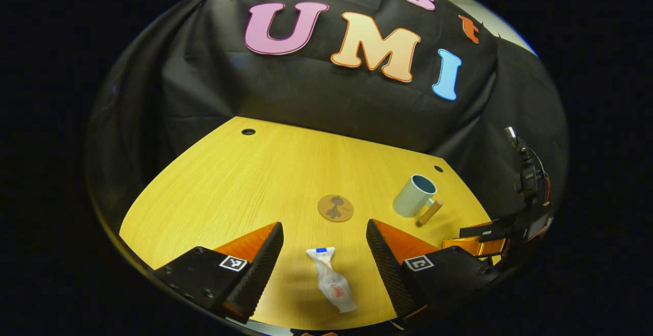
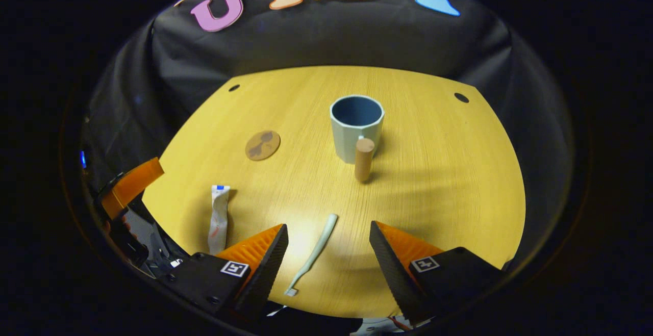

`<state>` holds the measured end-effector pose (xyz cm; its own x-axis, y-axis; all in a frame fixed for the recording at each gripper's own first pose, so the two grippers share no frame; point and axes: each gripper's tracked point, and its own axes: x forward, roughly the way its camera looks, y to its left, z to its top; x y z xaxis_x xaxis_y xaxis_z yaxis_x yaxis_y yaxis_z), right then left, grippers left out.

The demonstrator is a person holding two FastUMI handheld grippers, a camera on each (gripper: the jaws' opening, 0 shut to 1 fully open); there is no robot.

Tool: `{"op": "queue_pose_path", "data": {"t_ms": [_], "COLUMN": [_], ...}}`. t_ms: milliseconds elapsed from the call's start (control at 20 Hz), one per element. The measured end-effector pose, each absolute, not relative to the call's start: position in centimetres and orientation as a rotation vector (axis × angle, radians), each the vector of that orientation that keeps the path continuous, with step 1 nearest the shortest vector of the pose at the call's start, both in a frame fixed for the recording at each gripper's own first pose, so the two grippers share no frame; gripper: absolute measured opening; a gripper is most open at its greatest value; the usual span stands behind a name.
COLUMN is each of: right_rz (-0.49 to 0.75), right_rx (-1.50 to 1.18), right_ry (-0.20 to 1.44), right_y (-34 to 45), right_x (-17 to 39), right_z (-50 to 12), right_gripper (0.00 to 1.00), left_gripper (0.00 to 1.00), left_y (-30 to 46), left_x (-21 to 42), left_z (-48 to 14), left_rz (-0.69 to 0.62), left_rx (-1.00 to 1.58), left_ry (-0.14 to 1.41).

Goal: Put the toothbrush and toothpaste on the desktop into the cup, then pick up the cup and place it on the coaster on the desktop.

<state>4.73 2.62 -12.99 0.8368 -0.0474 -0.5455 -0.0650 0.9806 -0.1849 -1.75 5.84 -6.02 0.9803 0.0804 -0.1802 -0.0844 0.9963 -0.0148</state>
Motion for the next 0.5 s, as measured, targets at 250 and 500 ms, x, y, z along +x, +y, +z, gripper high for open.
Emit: {"op": "queue_pose_path", "data": {"t_ms": [250, 500], "right_rz": [-0.054, -0.097], "right_rx": [-0.159, -0.184], "right_ry": [0.699, 0.79], "right_y": [2.8, 2.7], "right_x": [6.9, 8.0], "right_z": [-15.8, -18.3], "right_gripper": [0.94, 0.75], "left_gripper": [0.95, 0.96], "left_y": [7.6, 8.8], "left_x": [-2.7, -2.3], "left_z": [-8.1, -9.1], "left_rz": [0.113, 0.118], "left_rx": [-0.062, -0.086], "left_ry": [0.235, 0.267]}}
